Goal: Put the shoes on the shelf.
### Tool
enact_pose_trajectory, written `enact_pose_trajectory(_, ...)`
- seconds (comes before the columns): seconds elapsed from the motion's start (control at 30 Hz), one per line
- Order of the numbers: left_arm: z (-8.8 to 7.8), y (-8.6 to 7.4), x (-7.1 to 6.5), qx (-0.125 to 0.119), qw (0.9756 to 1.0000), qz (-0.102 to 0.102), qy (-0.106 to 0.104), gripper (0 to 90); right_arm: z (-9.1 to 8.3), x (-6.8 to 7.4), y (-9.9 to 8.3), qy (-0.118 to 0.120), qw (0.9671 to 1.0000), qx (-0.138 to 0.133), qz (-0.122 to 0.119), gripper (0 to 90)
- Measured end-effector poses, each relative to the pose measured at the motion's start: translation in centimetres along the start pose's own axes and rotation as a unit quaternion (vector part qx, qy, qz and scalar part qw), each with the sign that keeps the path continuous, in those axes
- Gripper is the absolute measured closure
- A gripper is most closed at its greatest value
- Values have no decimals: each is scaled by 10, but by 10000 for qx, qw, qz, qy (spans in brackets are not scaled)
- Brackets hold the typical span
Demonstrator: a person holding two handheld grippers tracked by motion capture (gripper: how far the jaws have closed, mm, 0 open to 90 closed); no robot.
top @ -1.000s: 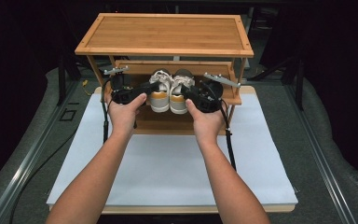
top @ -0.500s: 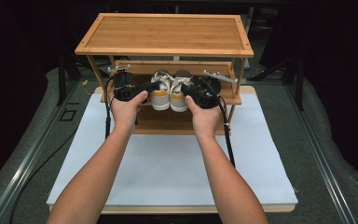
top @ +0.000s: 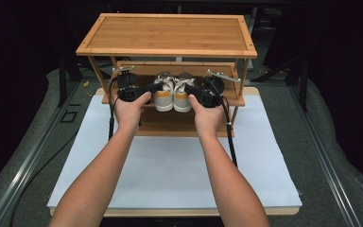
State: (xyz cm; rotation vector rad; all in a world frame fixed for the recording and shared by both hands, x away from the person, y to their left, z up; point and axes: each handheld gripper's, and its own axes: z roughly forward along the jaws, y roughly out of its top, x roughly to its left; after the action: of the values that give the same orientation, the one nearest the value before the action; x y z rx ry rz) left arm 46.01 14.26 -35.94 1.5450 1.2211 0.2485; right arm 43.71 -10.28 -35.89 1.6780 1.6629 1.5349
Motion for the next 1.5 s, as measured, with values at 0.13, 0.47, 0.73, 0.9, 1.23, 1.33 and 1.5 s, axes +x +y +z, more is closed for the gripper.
enact_pose_trajectory(0.13,2,2,3,30,10000,-80,-11,555,3,0,2,-59,10000,14,39,614)
enact_pose_trajectory(0.47,5,4,4,-17,9998,-208,6,535,6,-2,5,-34,10000,45,40,581)
enact_pose_trajectory(0.73,4,5,7,-65,9997,-239,-41,472,4,-3,7,18,10000,-53,18,538)
enact_pose_trajectory(0.9,2,6,3,-127,9997,-212,-30,471,1,-3,7,-5,10000,-45,-52,538)
enact_pose_trajectory(1.23,-12,10,-7,-240,9997,-44,-83,472,-12,-2,9,43,9997,-171,-156,551)
enact_pose_trajectory(1.33,-19,10,-9,-235,9996,99,-93,486,-17,-1,9,87,9996,-208,-196,551)
enact_pose_trajectory(1.5,-35,9,-12,-385,9989,233,-140,530,-31,3,9,142,9987,-323,-362,555)
